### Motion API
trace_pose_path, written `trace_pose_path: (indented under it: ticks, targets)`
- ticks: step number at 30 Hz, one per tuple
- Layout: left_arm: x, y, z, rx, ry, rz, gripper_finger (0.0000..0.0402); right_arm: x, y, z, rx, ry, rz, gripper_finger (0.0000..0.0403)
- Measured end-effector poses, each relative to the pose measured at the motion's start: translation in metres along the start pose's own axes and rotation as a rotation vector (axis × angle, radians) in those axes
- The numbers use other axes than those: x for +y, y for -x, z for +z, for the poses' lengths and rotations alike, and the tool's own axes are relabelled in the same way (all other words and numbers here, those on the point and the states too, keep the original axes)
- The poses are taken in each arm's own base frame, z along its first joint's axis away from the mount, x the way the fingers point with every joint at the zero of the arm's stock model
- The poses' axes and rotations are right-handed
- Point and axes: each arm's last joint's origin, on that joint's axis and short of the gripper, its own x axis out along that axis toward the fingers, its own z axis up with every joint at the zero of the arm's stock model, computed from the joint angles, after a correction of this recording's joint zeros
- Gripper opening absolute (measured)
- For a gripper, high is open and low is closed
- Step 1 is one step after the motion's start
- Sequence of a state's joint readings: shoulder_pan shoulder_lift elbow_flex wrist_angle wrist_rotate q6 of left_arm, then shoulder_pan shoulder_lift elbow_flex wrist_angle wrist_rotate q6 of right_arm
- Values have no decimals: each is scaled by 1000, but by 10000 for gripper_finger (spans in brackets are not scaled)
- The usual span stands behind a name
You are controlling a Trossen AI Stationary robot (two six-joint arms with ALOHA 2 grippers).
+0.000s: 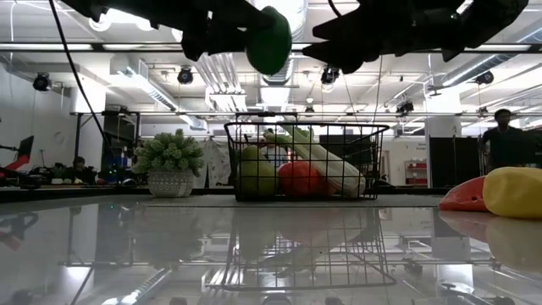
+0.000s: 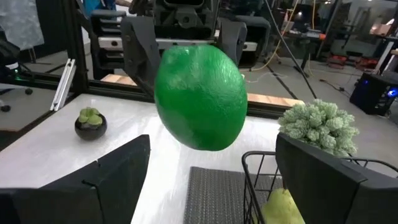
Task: Build produce basket
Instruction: Put the green lime into the black wire basket
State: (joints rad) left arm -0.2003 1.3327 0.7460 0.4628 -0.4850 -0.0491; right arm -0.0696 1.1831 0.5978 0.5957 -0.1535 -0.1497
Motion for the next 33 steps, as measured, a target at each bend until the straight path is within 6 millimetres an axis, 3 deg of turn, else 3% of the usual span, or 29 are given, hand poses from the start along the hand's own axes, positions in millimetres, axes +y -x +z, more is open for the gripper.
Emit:
trace_pose_path:
  ticks: [14, 26, 33]
  targets:
    - [1, -3, 7, -85, 43, -3, 243, 1, -10, 9, -13, 23, 16, 329]
    - [-6, -23, -5, -155, 79, 1, 243, 2, -25, 12, -4, 78, 24, 327]
    - [-7, -24, -6, -163, 83, 3, 247, 2, -24, 14, -9, 103, 24, 324]
